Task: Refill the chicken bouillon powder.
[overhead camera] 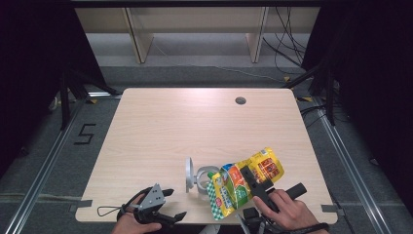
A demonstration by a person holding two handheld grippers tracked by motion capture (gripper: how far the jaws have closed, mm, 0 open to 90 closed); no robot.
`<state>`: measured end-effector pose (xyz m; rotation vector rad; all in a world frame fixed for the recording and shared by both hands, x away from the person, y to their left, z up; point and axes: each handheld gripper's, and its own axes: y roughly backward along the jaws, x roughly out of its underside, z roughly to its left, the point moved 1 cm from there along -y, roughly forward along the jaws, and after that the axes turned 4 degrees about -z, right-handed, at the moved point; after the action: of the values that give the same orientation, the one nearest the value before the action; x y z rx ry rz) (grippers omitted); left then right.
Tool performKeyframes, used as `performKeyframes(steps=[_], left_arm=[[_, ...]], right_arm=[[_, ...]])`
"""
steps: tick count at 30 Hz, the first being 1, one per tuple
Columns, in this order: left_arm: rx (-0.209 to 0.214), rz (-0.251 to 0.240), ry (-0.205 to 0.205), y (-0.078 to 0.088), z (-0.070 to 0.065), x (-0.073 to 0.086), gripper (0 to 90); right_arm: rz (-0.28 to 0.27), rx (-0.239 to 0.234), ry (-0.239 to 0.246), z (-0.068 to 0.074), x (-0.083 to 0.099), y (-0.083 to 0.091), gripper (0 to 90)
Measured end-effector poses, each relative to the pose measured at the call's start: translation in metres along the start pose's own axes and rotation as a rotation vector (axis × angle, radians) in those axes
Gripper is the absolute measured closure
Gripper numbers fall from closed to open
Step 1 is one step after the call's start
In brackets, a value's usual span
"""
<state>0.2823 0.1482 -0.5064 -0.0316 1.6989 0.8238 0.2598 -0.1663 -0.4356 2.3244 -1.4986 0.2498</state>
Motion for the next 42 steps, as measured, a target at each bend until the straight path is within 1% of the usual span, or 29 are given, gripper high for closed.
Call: performKeyframes(steps=[1, 3, 5, 6, 8, 9, 11, 12, 14, 16, 17, 18, 19, 20, 23, 25, 26, 27, 28, 30, 31, 32, 34, 35, 36, 37, 39, 41, 42], left_arm=[[0.0, 0.0, 0.002, 0.0, 0.0, 0.0, 15.2], [-0.014, -0.012, 0.003, -0.001, -0.001, 0.0, 15.2], [-0.012, 0.0, 0.003, 0.001, 0.0, 0.0, 15.2], [-0.012, -0.013, 0.005, 0.0, 0.0, 0.0, 15.2], [-0.01, -0.01, 0.002, 0.0, 0.0, 0.0, 15.2], [-0.002, 0.003, 0.001, 0.0, 0.0, 0.0, 15.2], [-0.006, 0.004, 0.001, 0.0, 0.0, 0.0, 15.2], [-0.005, 0.005, -0.001, 0.0, 0.0, 0.0, 15.2], [-0.002, 0.002, 0.032, 0.0, -0.002, 0.0, 15.2], [-0.007, 0.007, 0.026, 0.0, -0.002, 0.001, 15.2], [-0.006, 0.007, 0.026, 0.0, -0.002, 0.0, 15.2], [-0.003, 0.003, 0.018, 0.0, -0.001, 0.0, 15.2], [-0.001, 0.006, -0.005, 0.0, 0.0, 0.0, 15.2], [-0.004, 0.0, 0.0, 0.0, 0.0, 0.0, 15.2], [-0.012, -0.009, 0.0, 0.0, 0.0, 0.0, 15.3], [-0.012, -0.009, -0.001, 0.0, 0.0, 0.0, 15.2], [-0.015, -0.011, 0.025, 0.0, -0.002, 0.001, 15.2], [-0.013, -0.01, 0.012, 0.0, -0.001, 0.001, 15.2], [-0.016, -0.008, 0.025, 0.0, -0.002, 0.001, 15.2], [-0.02, 0.0, 0.013, 0.0, -0.001, 0.001, 15.2], [-0.013, -0.014, 0.031, 0.0, -0.002, 0.001, 15.2], [-0.018, 0.002, 0.029, 0.001, -0.001, 0.001, 15.3], [-0.014, -0.008, 0.038, 0.0, -0.002, 0.001, 15.3], [-0.006, 0.007, 0.008, 0.001, 0.0, 0.0, 15.3], [-0.014, -0.009, -0.001, 0.0, 0.0, 0.0, 15.3], [-0.005, -0.005, 0.016, 0.001, -0.001, 0.0, 15.3], [-0.013, 0.017, 0.012, 0.002, 0.0, 0.0, 15.4], [-0.012, 0.014, 0.02, 0.002, 0.0, 0.0, 15.3], [-0.011, 0.009, 0.026, 0.002, 0.0, 0.0, 15.4]], right_arm=[[0.002, -0.005, -0.011, 0.001, 0.0, 0.0, 50.0], [-0.002, -0.001, 0.012, 0.0, 0.001, -0.001, 50.4], [0.013, -0.035, 0.022, 0.0, 0.001, -0.001, 50.9], [-0.009, -0.033, 0.083, -0.004, 0.002, -0.002, 51.0], [-0.011, -0.035, 0.076, -0.004, 0.003, -0.002, 51.3], [-0.004, -0.035, 0.052, -0.003, 0.003, -0.001, 51.3], [-0.004, -0.035, 0.061, -0.005, 0.003, 0.0, 51.4], [-0.017, -0.03, 0.094, -0.007, 0.004, 0.0, 51.4], [-0.013, -0.038, 0.111, -0.008, 0.003, 0.001, 51.5], [-0.012, -0.035, 0.106, -0.007, 0.003, 0.001, 51.6], [-0.012, -0.035, 0.115, -0.007, 0.002, 0.001, 51.6], [-0.013, -0.038, 0.112, -0.006, 0.002, 0.0, 51.6], [-0.026, -0.037, 0.13, -0.007, 0.002, -0.001, 51.7], [-0.019, -0.039, 0.111, -0.006, 0.002, -0.001, 51.7], [-0.016, -0.043, 0.109, -0.006, 0.003, 0.0, 51.9], [-0.018, -0.046, 0.116, -0.008, 0.003, 0.0, 51.9], [-0.02, -0.048, 0.125, -0.009, 0.003, 0.0, 51.9], [-0.02, -0.049, 0.136, -0.01, 0.002, 0.0, 51.9], [-0.023, -0.046, 0.141, -0.01, 0.002, 0.0, 52.0], [-0.024, -0.049, 0.145, -0.011, 0.002, -0.001, 52.0], [-0.026, -0.052, 0.148, -0.012, 0.002, -0.001, 52.0], [-0.029, -0.056, 0.147, -0.012, 0.002, -0.002, 52.1], [-0.035, -0.057, 0.149, -0.013, 0.003, -0.002, 52.2], [-0.038, -0.061, 0.153, -0.014, 0.003, -0.003, 52.2], [-0.04, -0.062, 0.154, -0.015, 0.003, -0.003, 52.3], [-0.04, -0.063, 0.156, -0.015, 0.003, -0.003, 52.3], [-0.04, -0.067, 0.163, -0.017, 0.003, -0.004, 52.4], [-0.041, -0.067, 0.177, -0.018, 0.003, -0.003, 52.6], [-0.045, -0.065, 0.168, -0.017, 0.003, -0.004, 52.9]])
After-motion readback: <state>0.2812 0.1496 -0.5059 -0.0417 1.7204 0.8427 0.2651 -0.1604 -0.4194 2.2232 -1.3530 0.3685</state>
